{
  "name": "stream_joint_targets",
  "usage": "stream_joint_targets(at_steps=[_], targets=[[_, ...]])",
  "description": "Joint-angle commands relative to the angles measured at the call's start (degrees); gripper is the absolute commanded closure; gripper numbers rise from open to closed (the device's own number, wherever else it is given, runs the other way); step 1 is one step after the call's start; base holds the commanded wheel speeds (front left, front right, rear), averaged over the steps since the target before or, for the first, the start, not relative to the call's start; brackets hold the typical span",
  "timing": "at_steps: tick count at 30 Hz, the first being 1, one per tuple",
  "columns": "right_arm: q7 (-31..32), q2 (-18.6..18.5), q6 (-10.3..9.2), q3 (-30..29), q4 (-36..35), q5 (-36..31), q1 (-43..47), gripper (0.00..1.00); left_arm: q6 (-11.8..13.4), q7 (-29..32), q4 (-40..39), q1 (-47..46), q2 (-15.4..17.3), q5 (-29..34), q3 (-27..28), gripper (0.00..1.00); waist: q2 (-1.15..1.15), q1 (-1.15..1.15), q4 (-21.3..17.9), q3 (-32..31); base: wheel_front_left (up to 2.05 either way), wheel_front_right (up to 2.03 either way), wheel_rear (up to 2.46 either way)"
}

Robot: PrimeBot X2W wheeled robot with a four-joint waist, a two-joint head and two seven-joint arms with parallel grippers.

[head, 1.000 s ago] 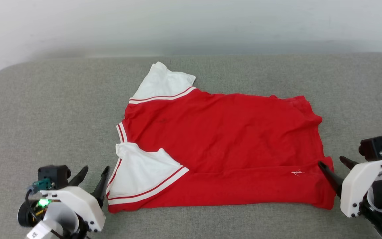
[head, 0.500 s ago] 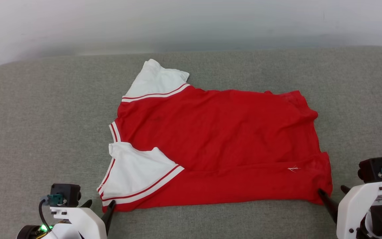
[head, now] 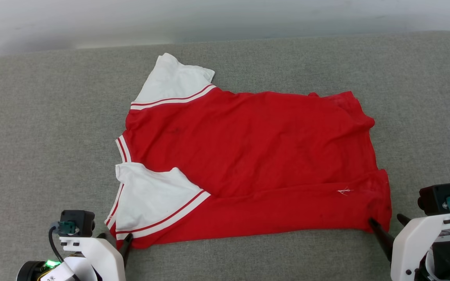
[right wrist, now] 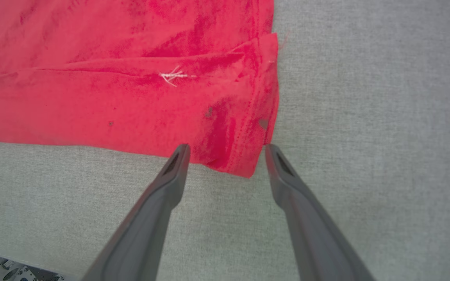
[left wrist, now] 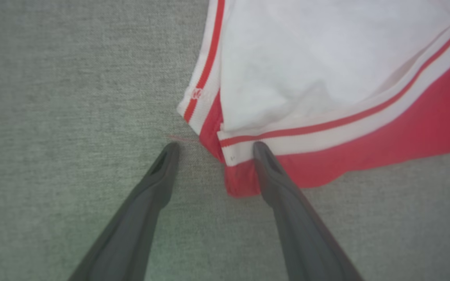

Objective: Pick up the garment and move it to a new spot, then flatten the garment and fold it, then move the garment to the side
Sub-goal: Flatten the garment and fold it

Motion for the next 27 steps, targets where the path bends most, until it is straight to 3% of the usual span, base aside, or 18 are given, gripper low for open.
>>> stream_joint_targets(at_steps=[1, 2, 10, 14, 27], targets=[[-0.4, -0.1, -0.02, 0.0, -0.4, -0.3, -0.4, 0.0, -1.0, 2.0, 2.1, 1.7, -1.5, -1.1, -2.3, 0.82, 0.0, 0.01, 0.1, 0.1, 0.0, 0.0, 0.0], [-0.5, -0.4, -0.02, 0.0, -0.4, -0.6, -0.5, 0.0, -1.3, 1.9, 2.2, 1.5, -2.1, -1.5, -2.2, 1.0, 0.0, 0.01, 0.2, 0.0, 0.0, 0.0, 0.0], [-0.1, -3.1, -0.02, -0.7, 3.0, -2.3, -1.3, 0.0, -3.4, -2.7, -1.1, -0.8, -2.0, -1.3, -0.2, 1.0, 0.0, 0.01, 2.6, -1.7, 0.0, 0.0, 0.0], [-0.1, -4.8, -0.02, -0.9, 6.9, -4.3, -2.4, 0.0, -3.2, -3.9, -5.2, -1.0, -1.3, -1.0, 0.8, 1.0, 0.0, 0.01, 4.1, -1.7, 0.0, 0.0, 0.0], [-0.1, -3.3, -0.01, 0.2, 17.2, -2.4, -5.1, 0.0, -2.0, -2.9, -13.8, -1.8, 0.1, 0.6, 0.5, 1.0, 0.0, 0.01, 7.4, 1.5, 0.0, 0.0, 0.0]])
